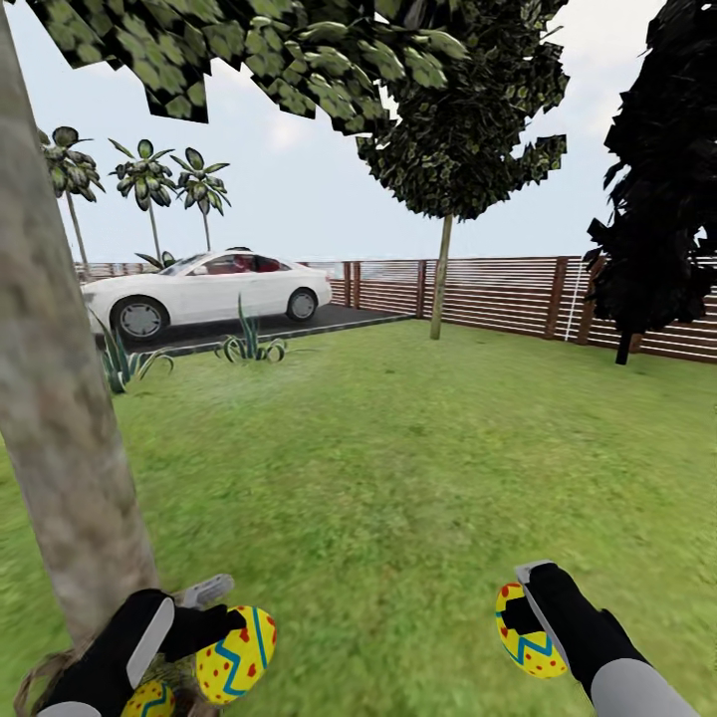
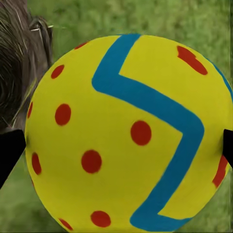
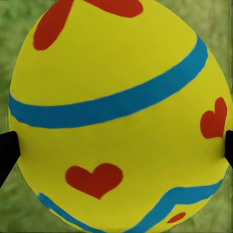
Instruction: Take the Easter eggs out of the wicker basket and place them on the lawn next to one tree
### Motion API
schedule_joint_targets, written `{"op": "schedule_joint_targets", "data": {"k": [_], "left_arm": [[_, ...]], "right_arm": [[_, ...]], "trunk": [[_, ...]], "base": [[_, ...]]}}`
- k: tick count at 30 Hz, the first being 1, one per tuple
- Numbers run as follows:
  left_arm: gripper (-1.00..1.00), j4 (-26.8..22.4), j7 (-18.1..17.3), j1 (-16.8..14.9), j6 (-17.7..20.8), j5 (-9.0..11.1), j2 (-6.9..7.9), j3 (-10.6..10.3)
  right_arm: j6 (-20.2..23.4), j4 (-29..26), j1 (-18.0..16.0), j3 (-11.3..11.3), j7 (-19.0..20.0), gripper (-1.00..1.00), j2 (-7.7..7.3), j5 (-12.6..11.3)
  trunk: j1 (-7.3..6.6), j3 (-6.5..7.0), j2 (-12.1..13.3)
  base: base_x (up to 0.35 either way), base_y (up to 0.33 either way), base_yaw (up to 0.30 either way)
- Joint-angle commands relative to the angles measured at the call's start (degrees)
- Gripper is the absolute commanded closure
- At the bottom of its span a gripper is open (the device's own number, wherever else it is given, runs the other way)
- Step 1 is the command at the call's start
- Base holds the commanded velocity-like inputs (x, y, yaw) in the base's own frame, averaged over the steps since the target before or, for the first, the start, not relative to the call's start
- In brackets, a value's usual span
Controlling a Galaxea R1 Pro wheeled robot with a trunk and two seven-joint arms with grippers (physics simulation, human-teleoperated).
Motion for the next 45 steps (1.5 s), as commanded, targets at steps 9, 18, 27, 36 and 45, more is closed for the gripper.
{"op": "schedule_joint_targets", "data": {"k": [9, 18, 27, 36, 45], "left_arm": [[1.00, -0.1, -0.4, -0.1, 0.3, -0.5, -0.14, 0.2], [1.00, -0.1, -0.3, 0.0, 0.2, -0.5, -0.23, 0.1], [1.00, -0.1, -0.4, 0.0, 0.2, -0.5, -0.14, 0.2], [1.00, -0.1, -0.4, 0.0, 0.2, -0.5, -0.21, 0.2], [1.00, 0.0, -0.2, 0.0, 0.2, -0.5, -0.15, 0.2]], "right_arm": [[0.3, -0.1, 0.0, 0.2, 0.4, 1.00, -0.05, 0.5], [0.3, -0.1, 0.0, 0.2, 0.4, 1.00, -0.09, 0.5], [0.3, -0.1, 0.0, 0.1, 0.3, 1.00, -0.14, 0.5], [0.3, -0.1, 0.0, 0.1, 0.4, 1.00, -0.14, 0.5], [0.3, -0.1, 0.0, 0.1, 0.3, 1.00, -0.14, 0.5]], "trunk": [[0.01, -0.07, 0.0], [0.01, -0.07, 0.0], [0.01, -0.07, 0.0], [0.01, -0.07, 0.0], [0.01, -0.07, 0.0]], "base": [[0.135, -0.328, 0.000], [0.153, -0.328, 0.000], [0.174, -0.326, 0.005], [0.201, -0.317, 0.059], [0.270, -0.266, 0.068]]}}
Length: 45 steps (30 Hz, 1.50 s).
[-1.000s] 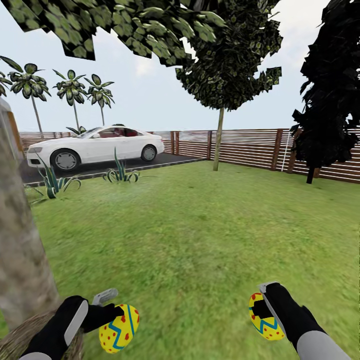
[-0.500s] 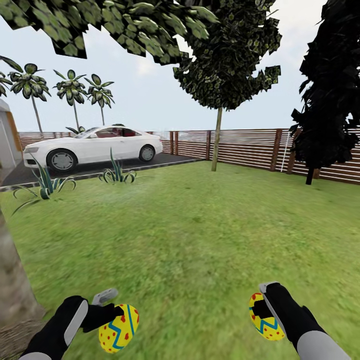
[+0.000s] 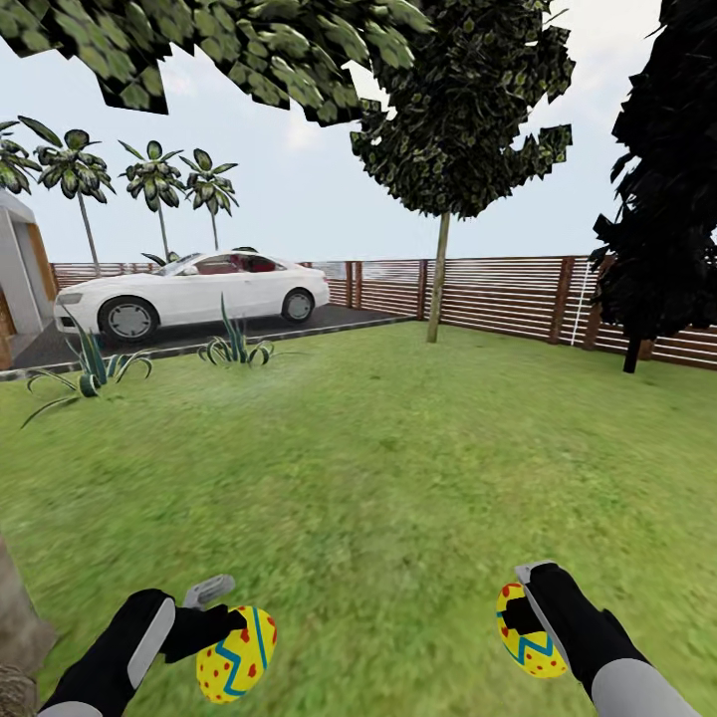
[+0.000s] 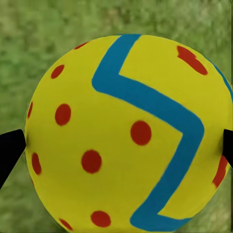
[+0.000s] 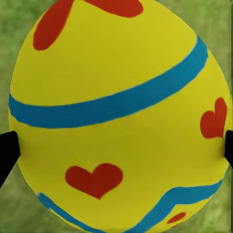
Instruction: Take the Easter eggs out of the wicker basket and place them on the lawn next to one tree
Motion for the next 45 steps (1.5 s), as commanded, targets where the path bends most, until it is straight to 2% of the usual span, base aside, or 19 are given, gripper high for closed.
{"op": "schedule_joint_targets", "data": {"k": [1, 13, 31, 45], "left_arm": [[1.00, -0.1, -0.4, 0.0, 0.3, -0.4, -0.02, 0.2], [1.00, -0.1, -0.4, 0.0, 0.3, -0.4, -0.10, 0.2], [1.00, -0.1, -0.4, 0.0, 0.3, -0.4, -0.08, 0.2], [1.00, -0.1, -0.4, 0.0, 0.3, -0.4, -0.10, 0.2]], "right_arm": [[0.3, -0.1, 0.0, 0.2, 0.3, 1.00, -0.05, 0.5], [0.3, 0.0, 0.0, 0.2, 0.3, 1.00, -0.05, 0.5], [0.3, -0.1, 0.0, 0.2, 0.4, 1.00, -0.08, 0.5], [0.4, -0.1, 0.0, 0.2, 0.3, 1.00, -0.05, 0.5]], "trunk": [[0.03, -0.07, 0.0], [0.03, -0.07, 0.0], [0.03, -0.08, 0.0], [0.03, -0.54, 0.0]], "base": [[0.295, -0.239, 0.070], [0.295, -0.238, 0.215], [0.297, -0.229, 0.005], [0.297, -0.224, 0.257]]}}
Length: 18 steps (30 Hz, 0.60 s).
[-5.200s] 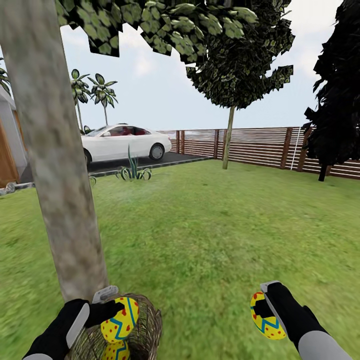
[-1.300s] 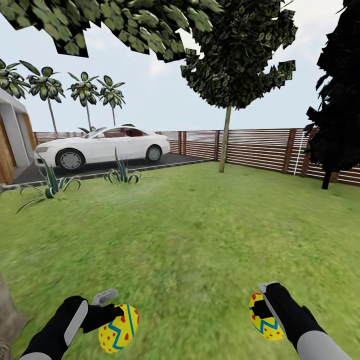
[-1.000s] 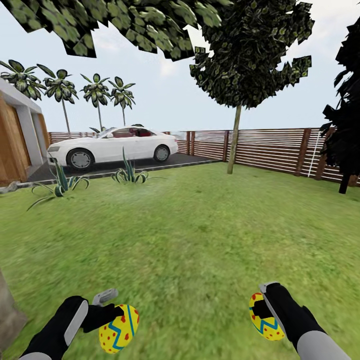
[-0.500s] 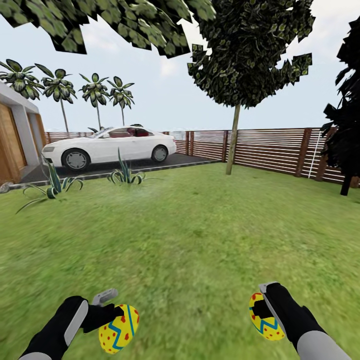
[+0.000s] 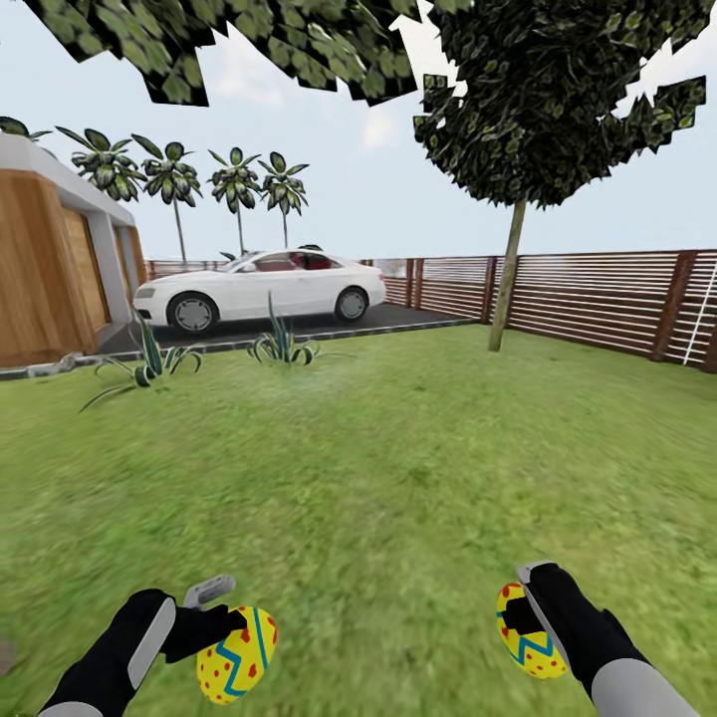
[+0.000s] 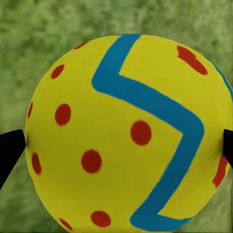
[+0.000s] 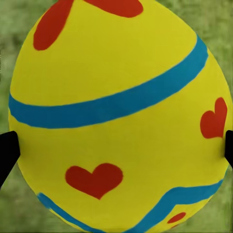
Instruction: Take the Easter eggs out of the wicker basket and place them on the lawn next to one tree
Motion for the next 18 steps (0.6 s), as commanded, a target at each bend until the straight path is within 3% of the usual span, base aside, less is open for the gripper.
{"op": "schedule_joint_targets", "data": {"k": [1, 18], "left_arm": [[1.00, 0.0, -0.4, -0.1, 0.3, -0.4, -0.04, 0.2], [1.00, 0.0, -0.5, 0.0, 0.3, -0.4, -0.04, 0.2]], "right_arm": [[0.3, -0.1, 0.0, 0.2, 0.4, 1.00, -0.07, 0.5], [0.3, -0.1, 0.0, 0.2, 0.4, 1.00, -0.07, 0.5]], "trunk": [[0.02, -0.10, 0.0], [0.02, -0.59, 0.0]], "base": [[0.297, -0.224, 0.269], [0.297, -0.223, 0.269]]}}
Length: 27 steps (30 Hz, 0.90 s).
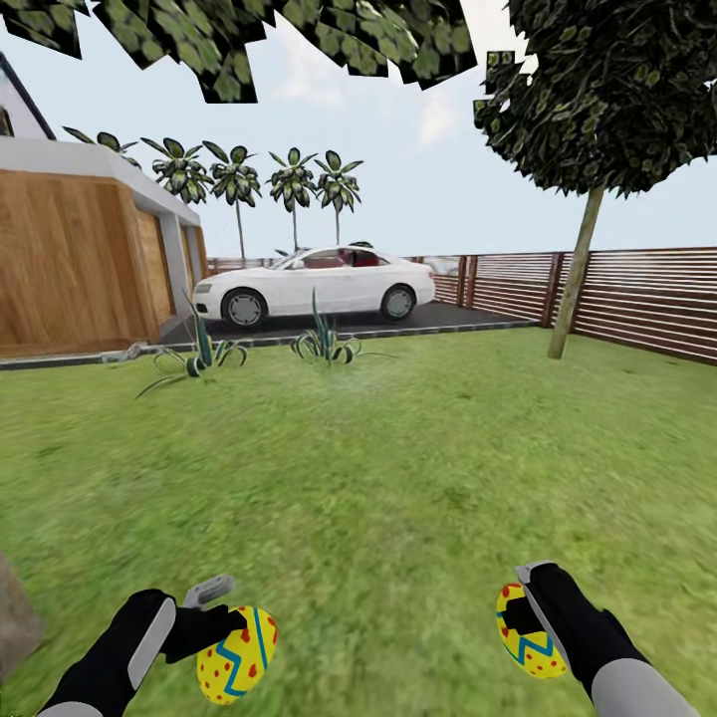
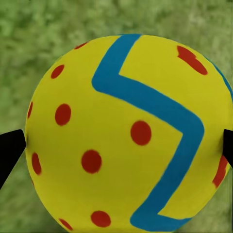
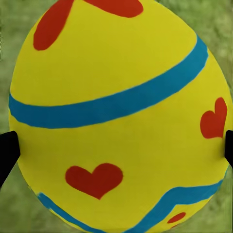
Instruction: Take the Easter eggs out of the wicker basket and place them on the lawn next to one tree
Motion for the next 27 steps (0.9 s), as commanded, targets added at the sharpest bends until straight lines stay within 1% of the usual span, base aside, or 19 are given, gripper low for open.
{"op": "schedule_joint_targets", "data": {"k": [1, 6, 10, 14, 19, 22, 27], "left_arm": [[1.00, 0.0, -0.4, -0.1, 0.3, -0.4, -0.04, 0.2], [1.00, 0.0, -0.4, -0.1, 0.3, -0.4, -0.04, 0.2], [1.00, 0.0, -0.5, -0.1, 0.3, -0.4, -0.03, 0.2], [1.00, 0.0, -0.9, -0.1, 0.2, -0.4, -0.04, 0.1], [1.00, 0.0, -0.9, -0.1, 0.3, -0.4, -0.04, 0.2], [1.00, 0.0, -0.9, -0.1, 0.3, -0.2, -0.04, 0.3], [1.00, 0.0, -0.8, -0.1, 0.3, -0.2, -0.04, 0.2]], "right_arm": [[0.3, -0.1, 0.0, 0.2, 0.4, 1.00, -0.07, 0.5], [0.3, -0.1, 0.0, 0.2, 0.4, 1.00, -0.07, 0.5], [0.3, 0.9, 0.0, 0.2, 0.3, 1.00, -0.10, 0.5], [0.5, 2.3, 0.0, 0.2, 0.6, 1.00, -0.10, -0.1], [0.2, 3.1, 0.0, 0.1, 0.5, 1.00, -0.27, 0.1], [0.2, 4.4, 0.0, 0.1, 0.5, 1.00, -0.17, 0.3], [0.2, 4.6, 0.0, 0.1, 0.4, 1.00, -0.27, 0.4]], "trunk": [[0.02, -0.10, 0.0], [0.02, -0.23, 0.0], [0.02, -0.26, 0.0], [0.02, -0.26, 0.0], [0.02, -0.26, 0.0], [0.02, -0.26, 0.0], [0.02, -0.26, 0.0]], "base": [[0.297, -0.223, 0.269], [0.297, -0.222, 0.255], [0.299, -0.187, 0.044], [0.095, -0.022, 0.001], [0.037, 0.000, 0.000], [0.293, 0.000, 0.000], [0.341, 0.000, 0.000]]}}
